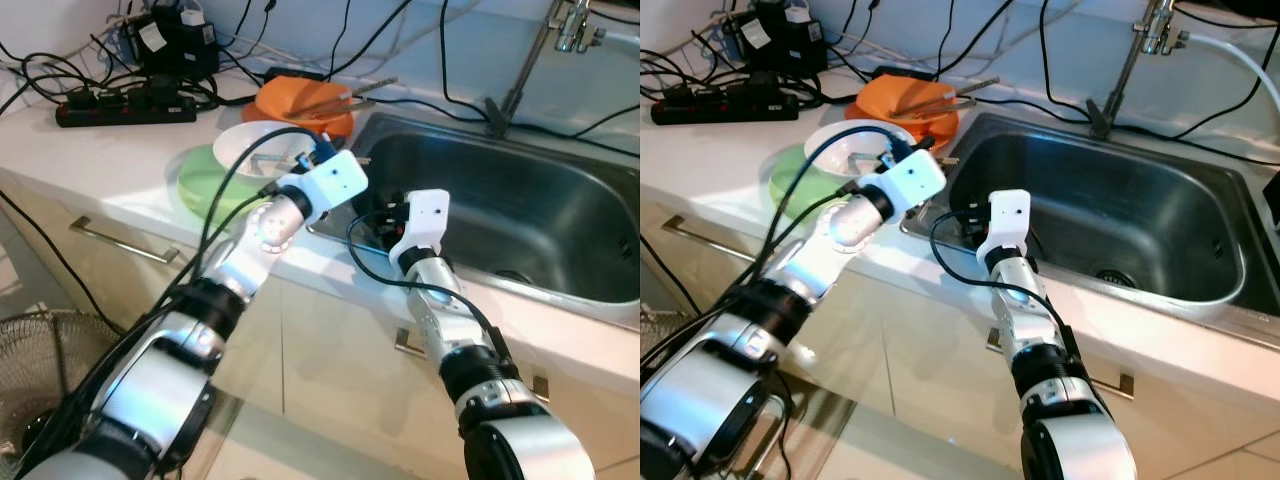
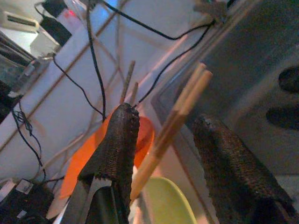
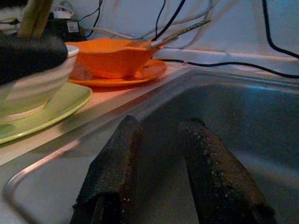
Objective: Kitchen organization
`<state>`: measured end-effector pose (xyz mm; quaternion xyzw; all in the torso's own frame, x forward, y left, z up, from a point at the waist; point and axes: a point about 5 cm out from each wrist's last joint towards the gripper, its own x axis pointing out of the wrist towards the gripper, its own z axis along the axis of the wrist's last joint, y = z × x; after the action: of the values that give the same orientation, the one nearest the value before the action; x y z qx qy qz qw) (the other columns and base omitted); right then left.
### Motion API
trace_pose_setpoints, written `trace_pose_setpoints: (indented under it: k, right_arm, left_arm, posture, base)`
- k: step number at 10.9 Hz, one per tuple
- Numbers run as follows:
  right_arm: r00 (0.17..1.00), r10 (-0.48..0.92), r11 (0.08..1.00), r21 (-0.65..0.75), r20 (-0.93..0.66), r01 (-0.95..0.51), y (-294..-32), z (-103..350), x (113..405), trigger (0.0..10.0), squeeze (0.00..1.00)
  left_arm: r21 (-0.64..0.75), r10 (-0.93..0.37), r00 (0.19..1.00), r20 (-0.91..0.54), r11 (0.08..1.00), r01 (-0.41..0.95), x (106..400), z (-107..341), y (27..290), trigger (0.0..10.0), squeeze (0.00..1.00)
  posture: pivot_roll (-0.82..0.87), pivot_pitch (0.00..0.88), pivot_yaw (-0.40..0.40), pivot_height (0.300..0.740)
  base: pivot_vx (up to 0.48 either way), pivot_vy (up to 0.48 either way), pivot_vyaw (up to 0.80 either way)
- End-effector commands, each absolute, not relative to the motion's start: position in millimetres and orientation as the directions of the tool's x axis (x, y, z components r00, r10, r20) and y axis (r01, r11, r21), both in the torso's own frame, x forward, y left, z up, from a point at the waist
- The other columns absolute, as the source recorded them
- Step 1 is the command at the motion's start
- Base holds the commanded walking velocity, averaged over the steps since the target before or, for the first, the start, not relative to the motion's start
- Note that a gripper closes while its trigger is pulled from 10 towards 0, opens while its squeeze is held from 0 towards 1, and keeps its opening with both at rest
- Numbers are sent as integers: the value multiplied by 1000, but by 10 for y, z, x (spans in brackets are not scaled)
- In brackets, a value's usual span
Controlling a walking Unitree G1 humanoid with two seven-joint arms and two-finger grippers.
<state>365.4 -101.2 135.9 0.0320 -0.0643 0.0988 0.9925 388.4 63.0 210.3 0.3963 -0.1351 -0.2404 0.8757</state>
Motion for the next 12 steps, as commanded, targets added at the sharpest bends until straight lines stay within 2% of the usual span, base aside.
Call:
trace_pose_setpoints:
  k: [1,4,5,6,12]
  right_arm:
    - [977,173,982,55,128,-181,-1054,1330,3624,10000,0]
    - [980,153,985,57,125,-161,-1105,1307,3579,10000,0]
    - [981,150,986,56,124,-158,-1115,1312,3580,10000,0]
    - [982,146,986,56,122,-154,-1124,1320,3580,10000,0]
    - [983,142,987,59,118,-150,-1109,1340,3598,10000,0]
  left_arm:
    - [783,-528,847,66,554,284,3919,2166,561,10000,0]
    - [807,-512,856,72,535,252,3971,2193,462,10000,0]
    - [804,-502,860,86,545,238,3985,2223,455,2314,0]
    - [804,-493,864,107,554,216,3999,2260,450,0,0]
    - [819,-479,871,112,541,192,4036,2294,493,0,0]
  posture:
    - [143,44,-8,740]
    - [121,59,-3,740]
    - [118,60,-1,740]
    - [122,58,0,740]
    - [134,45,1,740]
  base:
    - [0,0,0]
    - [0,0,0]
    - [0,0,0]
    - [0,0,0]
    - [0,0,0]
